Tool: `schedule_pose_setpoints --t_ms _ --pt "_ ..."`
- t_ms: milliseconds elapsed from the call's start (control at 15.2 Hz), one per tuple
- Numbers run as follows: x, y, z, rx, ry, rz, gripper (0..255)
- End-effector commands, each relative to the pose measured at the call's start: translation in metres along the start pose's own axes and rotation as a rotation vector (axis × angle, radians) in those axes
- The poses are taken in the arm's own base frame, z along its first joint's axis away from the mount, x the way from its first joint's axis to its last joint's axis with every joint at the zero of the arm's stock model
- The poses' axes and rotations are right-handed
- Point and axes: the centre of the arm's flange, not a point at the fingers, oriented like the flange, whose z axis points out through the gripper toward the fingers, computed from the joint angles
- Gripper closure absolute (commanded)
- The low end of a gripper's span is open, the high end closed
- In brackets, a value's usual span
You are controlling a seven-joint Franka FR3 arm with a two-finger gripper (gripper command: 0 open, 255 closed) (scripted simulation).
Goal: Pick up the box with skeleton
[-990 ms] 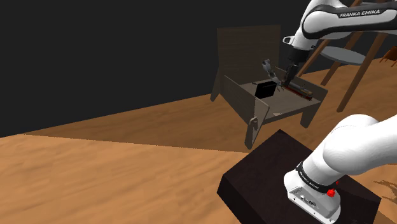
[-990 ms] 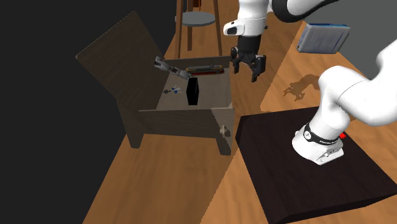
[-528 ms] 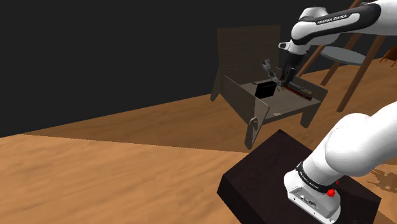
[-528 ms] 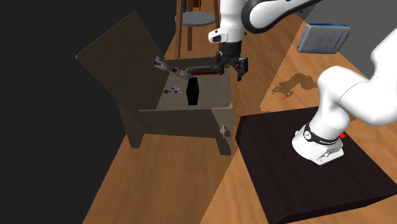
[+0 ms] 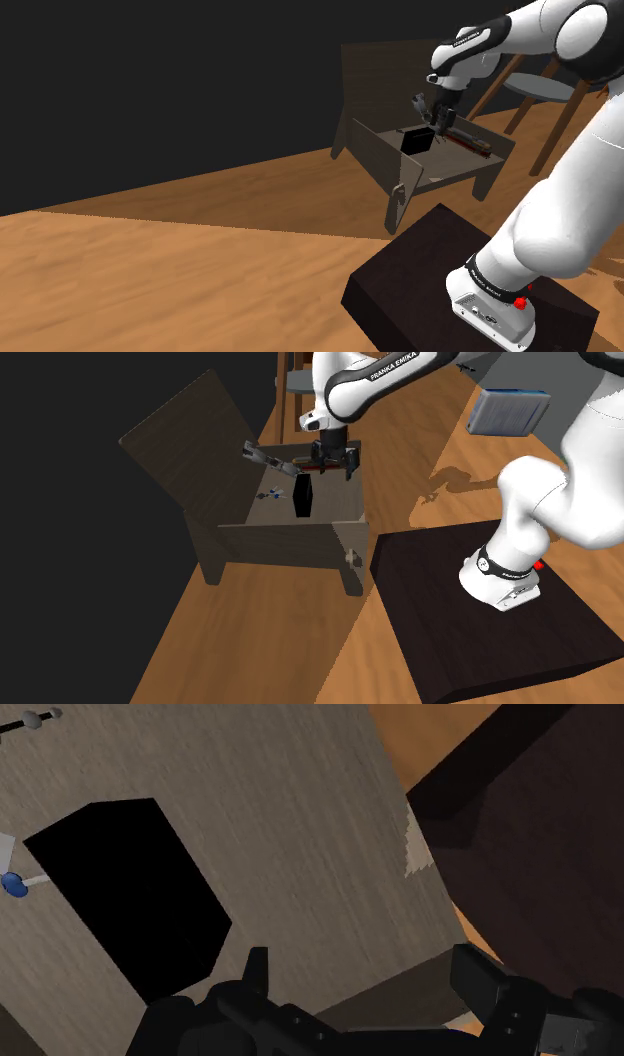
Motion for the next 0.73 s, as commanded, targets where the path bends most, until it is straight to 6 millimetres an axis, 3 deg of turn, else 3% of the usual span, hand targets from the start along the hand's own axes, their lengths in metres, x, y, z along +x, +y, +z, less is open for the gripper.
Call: schedule_pose_setpoints --t_ms 0,528,660 --pt "-0.001 0.025 0.009 -0.002 -0.005 -0.057 0" --pt "0.011 0.121 0.049 -0.007 -0.028 -0.26 0" --pt "0.013 0.131 0.059 -0.008 -0.031 -0.281 0"
